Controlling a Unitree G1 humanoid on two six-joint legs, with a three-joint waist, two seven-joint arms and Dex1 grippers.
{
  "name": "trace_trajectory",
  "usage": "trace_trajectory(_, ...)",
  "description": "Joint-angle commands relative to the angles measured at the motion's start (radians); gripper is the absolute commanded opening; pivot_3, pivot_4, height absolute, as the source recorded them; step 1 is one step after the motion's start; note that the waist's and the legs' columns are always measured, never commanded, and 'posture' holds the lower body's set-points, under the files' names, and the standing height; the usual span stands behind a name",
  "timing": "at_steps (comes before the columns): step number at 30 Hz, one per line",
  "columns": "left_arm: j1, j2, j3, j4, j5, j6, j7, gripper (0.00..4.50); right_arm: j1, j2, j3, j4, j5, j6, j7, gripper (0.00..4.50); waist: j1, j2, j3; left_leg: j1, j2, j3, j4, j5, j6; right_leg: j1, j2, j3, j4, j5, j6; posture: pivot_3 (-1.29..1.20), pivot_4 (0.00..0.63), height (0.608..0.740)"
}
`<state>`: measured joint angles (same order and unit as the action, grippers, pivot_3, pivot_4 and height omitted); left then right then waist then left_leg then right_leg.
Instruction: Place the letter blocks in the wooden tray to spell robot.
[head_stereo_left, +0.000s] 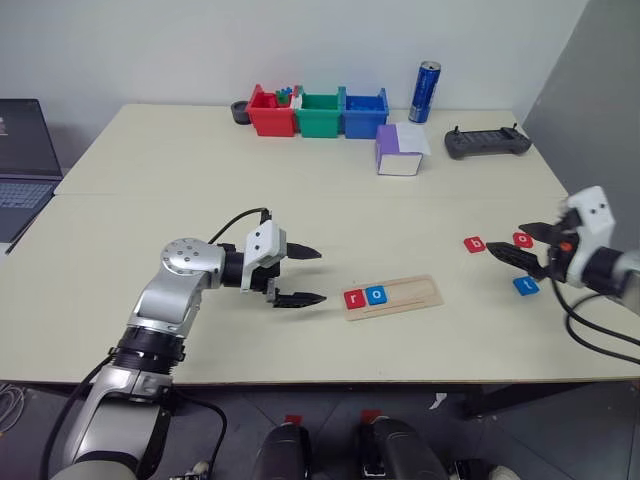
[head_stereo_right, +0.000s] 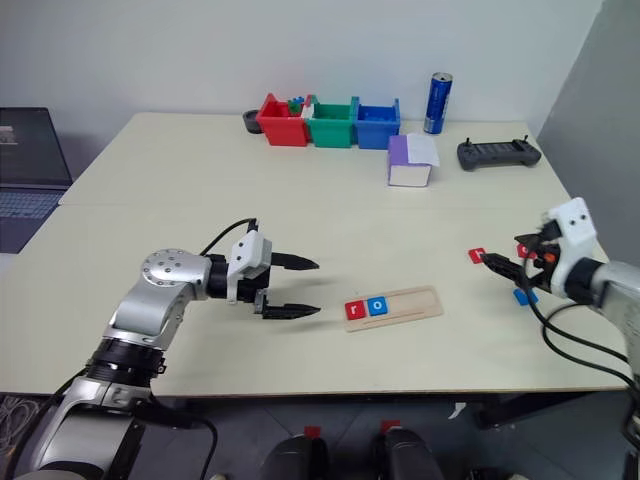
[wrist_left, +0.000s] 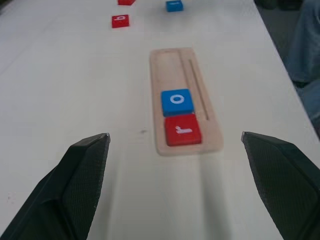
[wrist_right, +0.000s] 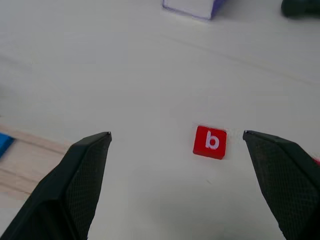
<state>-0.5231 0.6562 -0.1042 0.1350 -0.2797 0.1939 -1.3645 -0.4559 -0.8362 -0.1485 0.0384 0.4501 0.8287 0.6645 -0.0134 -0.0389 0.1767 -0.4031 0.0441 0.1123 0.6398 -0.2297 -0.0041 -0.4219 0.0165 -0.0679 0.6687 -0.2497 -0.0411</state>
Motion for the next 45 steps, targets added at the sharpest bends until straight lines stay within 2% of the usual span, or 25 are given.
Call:
trace_trajectory(1, 0.025, 0.083, 0.093, -0.115, -0.074, 0.054, -0.006, 4.46, -0.142, 0.014, -0.006, 0.133, -0.008, 0.100, -0.033, 4.50, 0.001, 0.001, 0.001, -0.001, 0.000, 0.000, 0.000, 0.000, 0.000, -0.001, 0.000, 0.000, 0.000, 0.000, -0.001, 0.00, 0.150, 0.740)
trace_trajectory(5, 0.070, 0.143, 0.145, -0.181, -0.144, 0.135, -0.006, 4.46, -0.220, 0.005, 0.089, 0.250, -0.081, 0.103, -0.002, 4.50, 0.012, 0.001, 0.001, -0.002, 0.000, 0.000, 0.000, 0.000, 0.000, -0.002, 0.000, 0.000, 0.001, -0.001, -0.002, 0.00, 0.150, 0.740)
trace_trajectory(11, 0.119, 0.159, 0.164, -0.261, -0.179, 0.167, 0.024, 4.46, -0.293, 0.026, 0.132, 0.367, -0.135, 0.076, 0.022, 4.50, 0.011, 0.002, 0.001, -0.002, -0.001, 0.001, 0.001, 0.000, 0.000, -0.001, -0.001, 0.001, 0.000, -0.001, -0.002, 0.00, 0.150, 0.740)
trace_trajectory(22, 0.168, 0.167, 0.164, -0.300, -0.179, 0.155, 0.050, 4.46, -0.386, 0.090, 0.139, 0.513, -0.218, 0.019, -0.008, 4.50, 0.005, 0.002, 0.001, 0.001, 0.000, 0.002, 0.001, 0.000, 0.000, -0.002, -0.001, 0.002, 0.006, -0.001, -0.002, 0.00, 0.150, 0.740)
trace_trajectory(37, 0.200, 0.183, 0.180, -0.333, -0.210, 0.170, 0.059, 4.46, -0.415, 0.195, 0.157, 0.702, -0.309, -0.099, -0.040, 4.50, 0.004, 0.002, 0.001, 0.001, 0.000, 0.003, 0.001, 0.000, 0.000, -0.002, -0.001, 0.003, 0.006, -0.001, -0.002, 0.00, 0.150, 0.740)
trace_trajectory(40, 0.198, 0.192, 0.186, -0.332, -0.215, 0.176, 0.062, 4.50, -0.408, 0.217, 0.142, 0.749, -0.319, -0.137, -0.068, 3.91, 0.003, 0.001, 0.000, 0.002, 0.000, 0.003, 0.002, 0.000, 0.000, -0.001, -0.001, 0.003, 0.007, -0.001, -0.002, 0.00, 0.150, 0.740)
trace_trajectory(42, 0.198, 0.199, 0.187, -0.331, -0.217, 0.178, 0.061, 4.50, -0.402, 0.222, 0.131, 0.741, -0.320, -0.146, -0.078, 3.20, 0.002, 0.001, 0.000, 0.003, 0.000, 0.003, 0.002, 0.000, 0.000, 0.000, -0.001, 0.003, 0.007, -0.001, -0.002, 0.00, 0.150, 0.740)
trace_trajectory(45, 0.205, 0.208, 0.187, -0.332, -0.218, 0.177, 0.058, 4.50, -0.356, 0.202, 0.102, 0.538, -0.278, -0.040, -0.064, 2.11, 0.000, 0.001, 0.000, 0.003, 0.000, 0.003, 0.002, 0.000, 0.000, -0.001, -0.001, 0.003, 0.008, -0.001, -0.002, 0.00, 0.150, 0.740)
